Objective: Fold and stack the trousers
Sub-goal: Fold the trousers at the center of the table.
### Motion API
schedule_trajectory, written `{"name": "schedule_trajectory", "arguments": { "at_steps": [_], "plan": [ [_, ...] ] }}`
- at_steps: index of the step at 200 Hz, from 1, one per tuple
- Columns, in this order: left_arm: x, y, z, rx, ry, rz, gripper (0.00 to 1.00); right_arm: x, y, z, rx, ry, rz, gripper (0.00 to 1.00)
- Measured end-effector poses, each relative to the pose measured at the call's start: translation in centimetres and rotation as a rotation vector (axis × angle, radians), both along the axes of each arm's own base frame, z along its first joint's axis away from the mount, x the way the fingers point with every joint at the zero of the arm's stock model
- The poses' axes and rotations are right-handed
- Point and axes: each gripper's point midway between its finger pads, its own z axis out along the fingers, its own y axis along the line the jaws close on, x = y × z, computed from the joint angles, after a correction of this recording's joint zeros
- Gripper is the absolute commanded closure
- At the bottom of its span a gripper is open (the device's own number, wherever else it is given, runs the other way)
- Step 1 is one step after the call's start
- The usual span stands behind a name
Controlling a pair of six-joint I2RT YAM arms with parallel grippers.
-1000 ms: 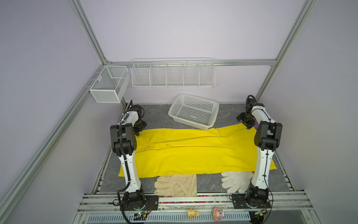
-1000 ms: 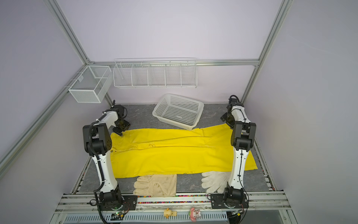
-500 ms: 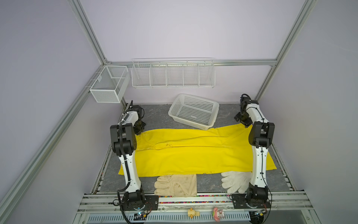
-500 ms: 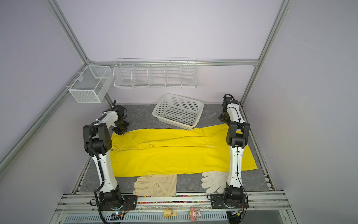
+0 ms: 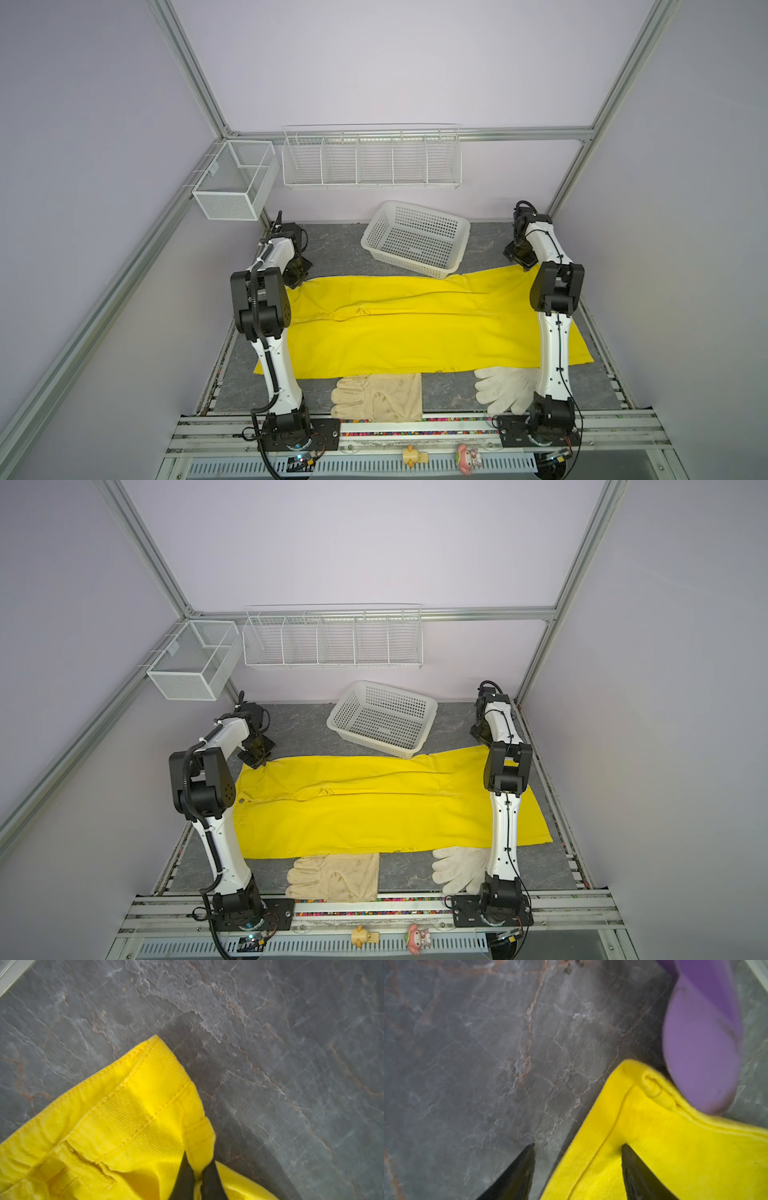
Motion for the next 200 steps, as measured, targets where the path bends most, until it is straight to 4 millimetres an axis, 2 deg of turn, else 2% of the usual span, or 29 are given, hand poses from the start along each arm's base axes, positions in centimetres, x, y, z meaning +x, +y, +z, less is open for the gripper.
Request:
{"name": "schedule_trajectory", "arguments": {
  "at_steps": [11, 52, 65, 84, 103, 138, 163, 200],
  "plan": [
    [0.0, 0.0, 0.3, 0.001, -0.007, -0.003, 1.00, -0.2, 0.1, 0.0, 0.000, -0.004, -0.011, 0.47],
    [-0.3, -0.3, 0.2, -0.010, -0.007, -0.021, 1.00, -1.0, 0.5, -0.2, 0.015, -0.002, -0.025, 0.81],
    [-0.3, -0.4, 0.1, -0.014, -0.008, -0.029, 1.00, -1.1, 0.4, -0.2, 0.012, 0.000, -0.023, 0.87],
    [-0.3, -0.4, 0.3, -0.015, -0.013, -0.039, 1.00, -1.1, 0.4, -0.1, 0.011, 0.003, -0.014, 0.93],
    [-0.3, -0.4, 0.9, -0.015, -0.024, -0.047, 1.00, -1.1, 0.3, 0.1, 0.010, 0.001, -0.004, 0.93],
    [-0.3, -0.6, 3.3, -0.012, -0.074, -0.061, 1.00, -1.0, 0.5, 0.9, 0.023, -0.022, 0.036, 0.93],
    [-0.9, -0.9, 5.1, -0.015, -0.111, -0.075, 1.00, -1.4, 1.0, 3.6, 0.069, -0.115, 0.073, 0.94],
    [-2.1, -1.0, 7.5, -0.003, -0.154, -0.101, 1.00, -1.7, 1.3, 10.4, 0.169, -0.345, 0.102, 0.93]
  ]
}}
